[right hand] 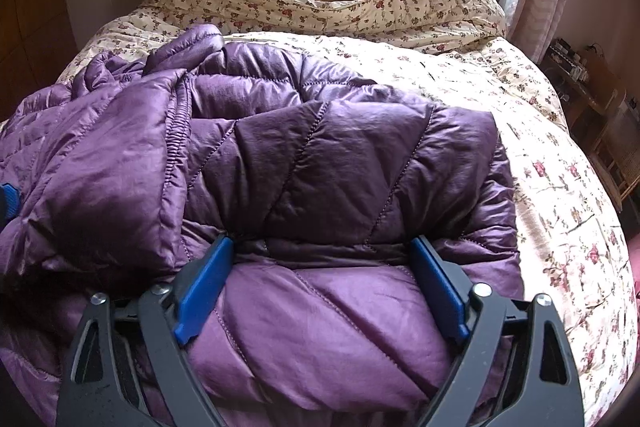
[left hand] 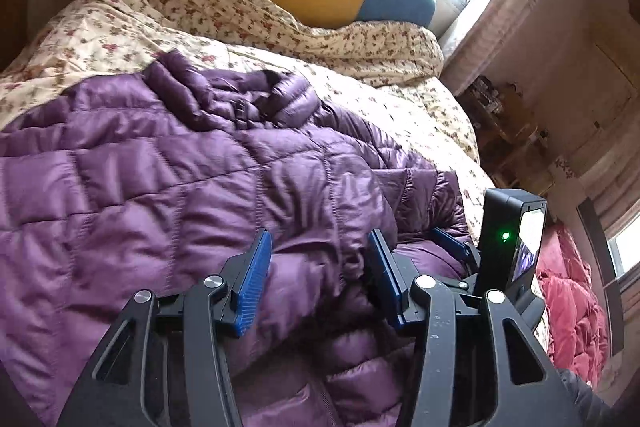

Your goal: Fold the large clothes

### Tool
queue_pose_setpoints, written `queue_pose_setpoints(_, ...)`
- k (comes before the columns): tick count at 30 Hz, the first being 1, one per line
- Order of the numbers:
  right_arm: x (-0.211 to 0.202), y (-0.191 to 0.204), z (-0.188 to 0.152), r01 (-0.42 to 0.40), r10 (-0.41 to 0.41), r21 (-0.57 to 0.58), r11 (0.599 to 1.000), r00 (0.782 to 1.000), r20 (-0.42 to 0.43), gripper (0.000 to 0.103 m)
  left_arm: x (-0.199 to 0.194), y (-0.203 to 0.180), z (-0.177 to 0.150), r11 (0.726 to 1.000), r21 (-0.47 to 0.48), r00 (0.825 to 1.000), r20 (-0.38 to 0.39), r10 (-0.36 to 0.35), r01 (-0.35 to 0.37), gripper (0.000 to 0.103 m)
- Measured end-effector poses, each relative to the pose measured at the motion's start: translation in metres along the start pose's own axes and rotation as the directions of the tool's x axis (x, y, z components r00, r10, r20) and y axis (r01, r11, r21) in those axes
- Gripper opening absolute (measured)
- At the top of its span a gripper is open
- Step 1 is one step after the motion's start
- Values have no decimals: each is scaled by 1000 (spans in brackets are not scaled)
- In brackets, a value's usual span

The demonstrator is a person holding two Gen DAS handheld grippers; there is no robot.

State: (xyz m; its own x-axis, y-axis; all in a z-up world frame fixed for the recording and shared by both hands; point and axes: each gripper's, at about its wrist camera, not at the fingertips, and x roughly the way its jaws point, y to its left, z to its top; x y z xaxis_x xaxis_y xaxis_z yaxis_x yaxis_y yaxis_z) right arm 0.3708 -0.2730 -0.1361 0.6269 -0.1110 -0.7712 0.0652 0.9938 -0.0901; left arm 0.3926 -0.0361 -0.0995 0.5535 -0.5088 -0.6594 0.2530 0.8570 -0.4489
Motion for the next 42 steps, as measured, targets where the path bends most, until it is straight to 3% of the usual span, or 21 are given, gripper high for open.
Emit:
queue_pose_setpoints(3, -11, -8, 4, 1, -1, 19, 1000, 1000, 8, 72, -18, 9, -3, 1000, -11, 999, 34, 20, -19, 50)
queue_pose_setpoints(6, -27, -18, 10, -15, 13, 72, 997, 999, 33, 69, -37, 20, -6, 998, -30, 996, 69, 65, -63, 50)
queue_pose_setpoints(10, -46, -15, 23, -142, 136, 118, 983, 989, 59, 69, -58, 34, -8, 993, -68, 989, 109, 104, -96, 50)
queue_pose_setpoints(13, -47, 1, 31, -270, 267, 158, 950, 963, 38, 71, -74, 43, -10, 990, -86, 984, 134, 121, -110, 50)
queue_pose_setpoints(16, -40, 23, 35, -316, 320, 153, 936, 947, -7, 71, -89, 53, -11, 986, -92, 975, 161, 151, -138, 50)
queue_pose_setpoints(17, -36, 32, 35, -321, 328, 141, 937, 944, -29, 66, -93, 58, -11, 984, -100, 973, 165, 164, -149, 50)
queue_pose_setpoints(18, -33, 38, 36, -321, 329, 131, 938, 943, -44, 49, -99, 64, -12, 981, -114, 969, 172, 176, -158, 50)
queue_pose_setpoints(20, -31, 49, 36, -311, 318, 105, 945, 946, -60, 30, -105, 73, -12, 977, -133, 966, 180, 187, -165, 50)
queue_pose_setpoints(21, -30, 50, 34, -305, 311, 92, 948, 949, -58, 14, -109, 78, -13, 974, -143, 962, 187, 199, -174, 50)
queue_pose_setpoints(22, -32, 51, 35, -294, 298, 77, 953, 953, -52, 8, -114, 84, -13, 971, -157, 958, 195, 209, -180, 50)
queue_pose_setpoints(25, -38, 46, 36, -201, 202, 45, 979, 979, -18, 4, -125, 100, -13, 960, -196, 948, 210, 238, -197, 50)
queue_pose_setpoints(30, -38, 20, 28, -44, 45, 80, 996, 999, -17, 4, -130, 114, -11, 951, -242, 945, 216, 246, -192, 50)
queue_pose_setpoints(37, -37, -3, 8, 83, -77, 112, 990, 996, -55, 4, -100, 97, -12, 945, -156, 937, 156, 311, -288, 50)
queue_pose_setpoints(42, -31, -6, -5, 122, -113, 122, 985, 991, -76, 3, -63, 102, -13, 913, -114, 914, 70, 400, -391, 50)
